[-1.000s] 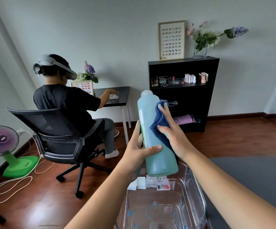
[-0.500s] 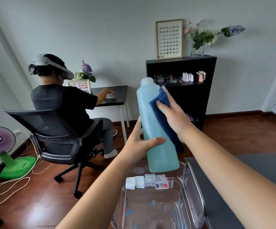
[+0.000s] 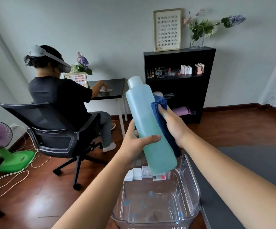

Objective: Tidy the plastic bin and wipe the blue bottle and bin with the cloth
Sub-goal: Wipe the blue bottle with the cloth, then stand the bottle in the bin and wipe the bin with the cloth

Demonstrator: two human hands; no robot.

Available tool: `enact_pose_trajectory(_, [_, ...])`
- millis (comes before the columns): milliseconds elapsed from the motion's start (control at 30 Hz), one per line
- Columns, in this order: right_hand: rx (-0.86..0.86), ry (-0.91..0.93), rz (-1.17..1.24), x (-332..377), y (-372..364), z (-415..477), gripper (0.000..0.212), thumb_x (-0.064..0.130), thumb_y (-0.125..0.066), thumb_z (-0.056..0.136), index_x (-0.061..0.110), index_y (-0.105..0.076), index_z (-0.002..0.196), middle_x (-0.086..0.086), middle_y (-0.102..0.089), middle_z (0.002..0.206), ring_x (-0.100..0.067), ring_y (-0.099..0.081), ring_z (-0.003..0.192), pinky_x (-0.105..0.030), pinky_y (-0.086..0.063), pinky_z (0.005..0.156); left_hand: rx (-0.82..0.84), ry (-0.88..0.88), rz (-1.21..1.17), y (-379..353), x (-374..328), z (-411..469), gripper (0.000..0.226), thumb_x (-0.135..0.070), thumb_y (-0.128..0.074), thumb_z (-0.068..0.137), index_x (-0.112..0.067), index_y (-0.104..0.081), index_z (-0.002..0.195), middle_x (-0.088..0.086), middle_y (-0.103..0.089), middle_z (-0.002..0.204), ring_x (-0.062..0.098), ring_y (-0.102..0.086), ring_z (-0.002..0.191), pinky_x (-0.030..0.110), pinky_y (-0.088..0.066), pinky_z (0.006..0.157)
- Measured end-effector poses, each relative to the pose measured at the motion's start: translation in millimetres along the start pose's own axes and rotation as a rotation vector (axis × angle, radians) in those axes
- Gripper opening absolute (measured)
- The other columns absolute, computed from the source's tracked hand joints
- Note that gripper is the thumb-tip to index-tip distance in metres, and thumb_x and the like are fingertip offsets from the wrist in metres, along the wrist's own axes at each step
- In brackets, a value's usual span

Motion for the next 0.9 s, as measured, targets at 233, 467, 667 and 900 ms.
enact_pose_trajectory(233, [-0.04, -0.209, -0.122, -99, 13, -40, 0.023, 0.036, -0.041, 0.1, 0.049, -0.061, 0.103, 0.023, -0.07, 0.102, 0.003, -0.065, 0.098, -0.013, -0.05, 0.078, -0.238, -0.007, 0.241, 41, 19, 8, 0.076, -0.021, -0.089, 0.051, -0.023, -0.048, 0.114, 0.002, -0.064, 0.11, 0.021, -0.066, 0.099, 0.042, -0.058, 0.078])
enact_pose_trajectory(467, [-0.19, -0.415, -0.027, -181, 46, -65, 0.02, 0.039, -0.048, 0.097, 0.036, -0.067, 0.098, 0.0, -0.073, 0.107, -0.02, -0.068, 0.1, -0.039, -0.052, 0.091, -0.263, 0.04, 0.347, 59, 79, -6, 0.085, -0.027, -0.09, 0.045, -0.034, -0.039, 0.113, -0.011, -0.058, 0.107, 0.001, -0.062, 0.095, 0.029, -0.055, 0.074])
enact_pose_trajectory(667, [-0.187, -0.523, -0.342, -258, 72, -83, 0.017, 0.032, -0.042, 0.1, 0.029, -0.055, 0.11, -0.005, -0.061, 0.12, -0.022, -0.057, 0.11, -0.037, -0.043, 0.096, -0.348, 0.143, 0.356, 100, 137, -16, 0.083, -0.011, -0.086, 0.047, -0.031, -0.04, 0.114, -0.008, -0.059, 0.107, 0.008, -0.062, 0.097, 0.038, -0.056, 0.08])
enact_pose_trajectory(900, [0.257, -0.45, -0.759, -356, 8, -69, 0.046, 0.026, -0.037, 0.101, 0.036, -0.032, 0.145, 0.009, -0.035, 0.153, -0.015, -0.033, 0.14, -0.034, -0.029, 0.113, -0.431, 0.306, 0.501, 137, 210, -13, 0.08, -0.016, -0.087, 0.051, -0.033, -0.043, 0.115, -0.01, -0.062, 0.104, 0.012, -0.06, 0.097, 0.033, -0.053, 0.074])
Point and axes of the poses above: each hand's wrist, its own z-axis towards the middle knuckle, its own y-axis out of the back of the hand, x = y × z, the point moved 10 cm from there along z, towards the middle knuckle
